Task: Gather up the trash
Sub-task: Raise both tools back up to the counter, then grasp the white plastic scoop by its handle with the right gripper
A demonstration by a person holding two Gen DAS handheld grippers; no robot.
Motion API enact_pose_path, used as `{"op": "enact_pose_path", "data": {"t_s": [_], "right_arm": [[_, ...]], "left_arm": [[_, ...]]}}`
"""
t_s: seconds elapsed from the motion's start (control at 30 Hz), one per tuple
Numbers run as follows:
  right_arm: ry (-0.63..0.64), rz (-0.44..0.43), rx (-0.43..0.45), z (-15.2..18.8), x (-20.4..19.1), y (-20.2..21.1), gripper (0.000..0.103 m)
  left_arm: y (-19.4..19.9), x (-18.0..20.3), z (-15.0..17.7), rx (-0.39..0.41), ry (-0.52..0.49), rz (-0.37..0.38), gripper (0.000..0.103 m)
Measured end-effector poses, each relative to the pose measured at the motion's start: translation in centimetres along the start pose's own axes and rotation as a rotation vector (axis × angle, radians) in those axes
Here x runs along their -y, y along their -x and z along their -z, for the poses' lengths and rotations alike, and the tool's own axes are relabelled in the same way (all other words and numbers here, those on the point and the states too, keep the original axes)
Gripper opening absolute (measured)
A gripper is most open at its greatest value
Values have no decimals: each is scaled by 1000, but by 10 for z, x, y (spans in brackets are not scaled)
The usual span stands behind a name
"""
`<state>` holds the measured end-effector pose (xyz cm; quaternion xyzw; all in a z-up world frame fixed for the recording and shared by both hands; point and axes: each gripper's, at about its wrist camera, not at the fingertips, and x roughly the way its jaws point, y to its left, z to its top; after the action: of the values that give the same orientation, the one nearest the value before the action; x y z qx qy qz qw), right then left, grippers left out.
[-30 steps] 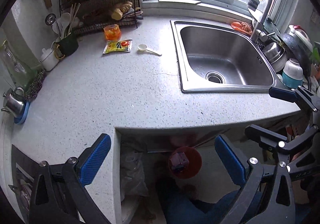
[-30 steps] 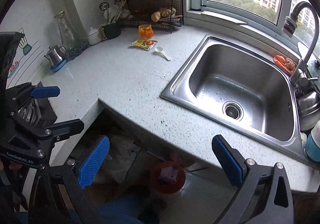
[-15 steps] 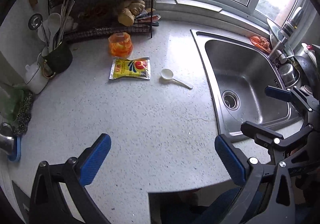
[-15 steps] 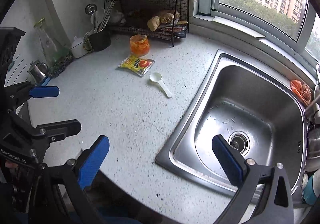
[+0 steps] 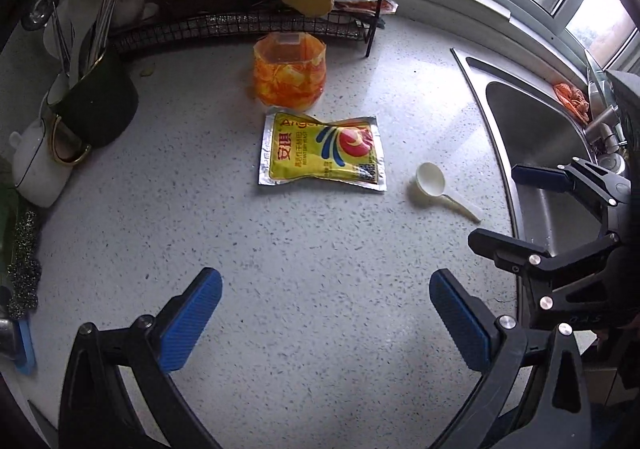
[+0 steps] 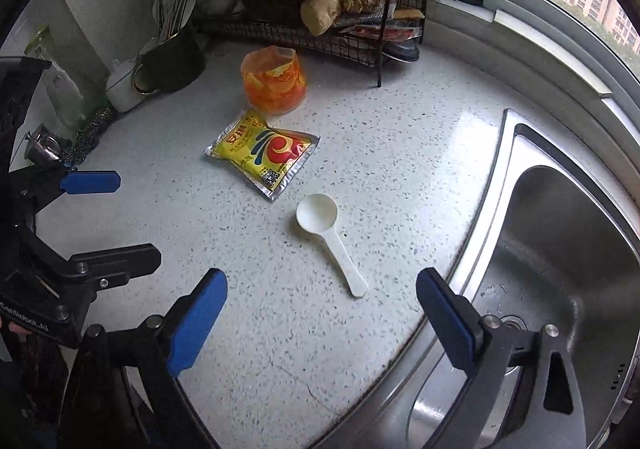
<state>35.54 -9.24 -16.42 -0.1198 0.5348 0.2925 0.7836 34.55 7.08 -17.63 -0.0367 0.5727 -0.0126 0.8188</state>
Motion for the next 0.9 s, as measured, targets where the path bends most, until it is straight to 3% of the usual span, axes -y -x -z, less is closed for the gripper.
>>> {"op": "enact_pose_path", "data": {"t_s": [0.47, 0.57, 0.67, 0.9], "right_arm": [[91, -33, -109, -22, 5, -46, 57], [117, -26, -97, -27, -1, -47, 47], [137, -26, -99, -30, -1, -47, 29], [140, -53, -93, -27, -5, -45, 27]], "left_arm": [[-28, -34, -25, -56, 60, 9, 103], [-29, -38, -29, -59, 62, 9, 103], [-27, -39, -29, -57, 63, 13, 103], [-28, -39, -33, -64, 71, 20, 103]]}}
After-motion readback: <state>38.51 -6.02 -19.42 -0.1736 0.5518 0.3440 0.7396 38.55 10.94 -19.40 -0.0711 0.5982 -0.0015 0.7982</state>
